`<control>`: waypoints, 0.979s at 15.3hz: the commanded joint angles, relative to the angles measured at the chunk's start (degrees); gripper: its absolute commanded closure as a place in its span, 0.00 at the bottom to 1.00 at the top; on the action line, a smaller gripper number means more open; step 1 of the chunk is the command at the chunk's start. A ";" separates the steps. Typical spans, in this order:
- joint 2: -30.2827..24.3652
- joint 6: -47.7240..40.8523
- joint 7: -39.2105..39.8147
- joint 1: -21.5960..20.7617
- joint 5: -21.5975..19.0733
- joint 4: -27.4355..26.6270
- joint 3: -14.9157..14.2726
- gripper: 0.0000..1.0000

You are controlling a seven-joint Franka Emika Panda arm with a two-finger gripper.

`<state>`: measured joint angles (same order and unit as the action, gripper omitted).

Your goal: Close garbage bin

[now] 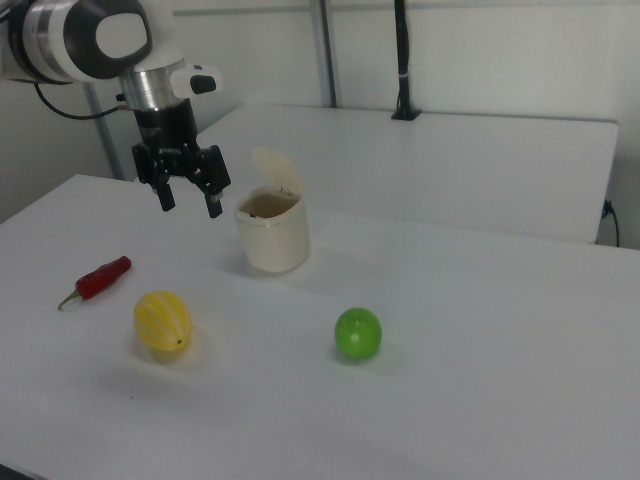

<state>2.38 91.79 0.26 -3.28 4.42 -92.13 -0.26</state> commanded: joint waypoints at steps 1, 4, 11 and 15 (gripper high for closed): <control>-0.71 0.32 0.79 0.03 0.33 -0.94 -0.09 0.00; -0.71 0.41 0.79 0.03 0.24 -0.94 -0.09 0.00; -0.62 1.28 0.44 0.11 -0.20 0.37 -0.09 0.00; -0.62 2.43 0.18 1.17 -0.46 0.90 -0.09 0.00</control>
<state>2.37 92.91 0.26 -3.03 4.41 -91.37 -0.27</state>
